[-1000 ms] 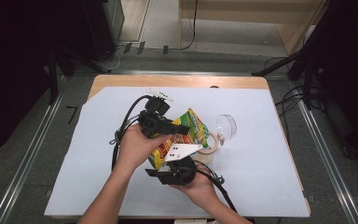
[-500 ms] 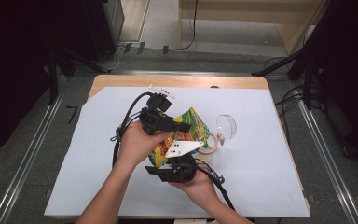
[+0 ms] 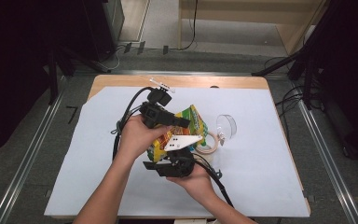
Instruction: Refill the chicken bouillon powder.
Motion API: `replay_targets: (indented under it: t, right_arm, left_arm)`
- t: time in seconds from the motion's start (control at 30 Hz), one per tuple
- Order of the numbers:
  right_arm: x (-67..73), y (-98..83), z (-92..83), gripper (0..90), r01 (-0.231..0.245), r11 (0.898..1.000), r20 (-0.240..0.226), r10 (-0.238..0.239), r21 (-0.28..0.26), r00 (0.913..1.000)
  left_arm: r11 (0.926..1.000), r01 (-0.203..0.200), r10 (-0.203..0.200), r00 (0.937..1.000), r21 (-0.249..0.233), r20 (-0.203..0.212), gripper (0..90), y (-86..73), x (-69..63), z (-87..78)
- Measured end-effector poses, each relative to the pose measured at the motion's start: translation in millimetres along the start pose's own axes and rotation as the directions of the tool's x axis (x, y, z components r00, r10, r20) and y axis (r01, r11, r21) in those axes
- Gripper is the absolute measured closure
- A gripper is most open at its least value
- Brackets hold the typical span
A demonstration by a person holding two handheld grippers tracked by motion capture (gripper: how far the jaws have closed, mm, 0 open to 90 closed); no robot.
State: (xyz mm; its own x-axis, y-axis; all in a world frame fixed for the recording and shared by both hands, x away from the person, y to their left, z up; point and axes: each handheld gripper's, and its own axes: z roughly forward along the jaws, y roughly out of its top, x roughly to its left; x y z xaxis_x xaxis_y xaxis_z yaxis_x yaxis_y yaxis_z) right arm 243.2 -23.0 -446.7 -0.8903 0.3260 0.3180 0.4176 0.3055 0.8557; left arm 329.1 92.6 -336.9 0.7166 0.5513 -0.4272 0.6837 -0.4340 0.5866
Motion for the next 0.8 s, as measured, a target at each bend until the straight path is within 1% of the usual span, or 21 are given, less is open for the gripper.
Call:
replay_targets:
  t: [0.1, 0.17, 0.47, 0.5, 0.6, 0.67, 0.73, 0.77, 0.8]
  right_arm:
    - [0.7, 0.7, 0.4, 67.9, 0.011, 1.0, -0.003, -0.011, 0.007, 0.9999]
    - [1.7, 0.1, -0.7, 68.5, 0.022, 1.0, 0.003, -0.022, 0.014, 0.9998]
    - [2.4, -6.1, -7.6, 69.0, 0.025, 1.0, 0.019, -0.025, 0.015, 0.9995]
    - [2.6, -6.4, -8.0, 69.2, 0.026, 1.0, 0.021, -0.027, 0.013, 0.9994]
    - [3.6, -6.0, -8.8, 69.6, 0.032, 0.999, 0.02, -0.032, 0.006, 0.9993]
    - [5.0, -5.2, -8.6, 69.9, 0.034, 0.999, 0.018, -0.034, 0.004, 0.9992]
    - [6.1, -4.3, -8.2, 70.3, 0.039, 0.999, 0.021, -0.039, 0.004, 0.999]
    - [6.1, -4.3, -8.2, 70.3, 0.041, 0.999, 0.021, -0.041, 0.003, 0.9989]
    - [6.0, -4.2, -8.5, 70.4, 0.041, 0.999, 0.023, -0.041, 0.001, 0.9989]
  left_arm:
    - [1.0, -0.002, 0.002, 1.0, -0.009, -0.008, 80.8, -2.0, -2.2, -1.4]
    - [0.9999, -0.013, 0.013, 0.9999, -0.011, -0.011, 80.7, -2.6, -4.6, -0.9]
    - [0.9995, -0.028, 0.028, 0.9996, -0.015, -0.003, 80.7, -3.5, -10.5, 5.3]
    - [0.9995, -0.027, 0.026, 0.9996, -0.019, -0.007, 80.7, -3.6, -12.6, 5.3]
    - [0.9991, -0.037, 0.037, 0.9992, -0.02, -0.017, 80.4, -4.2, -14.8, 2.6]
    - [0.9989, -0.038, 0.037, 0.9992, -0.027, -0.014, 79.8, -5.6, -14.6, 0.5]
    - [0.9989, -0.032, 0.031, 0.9995, -0.034, -0.006, 79.0, -6.6, -13.8, -1.3]
    - [0.9987, -0.027, 0.027, 0.9996, -0.044, 0.005, 78.6, -7.3, -13.2, -1.8]
    - [0.9986, -0.024, 0.024, 0.9997, -0.048, 0.004, 77.6, -7.7, -13.2, -2.5]
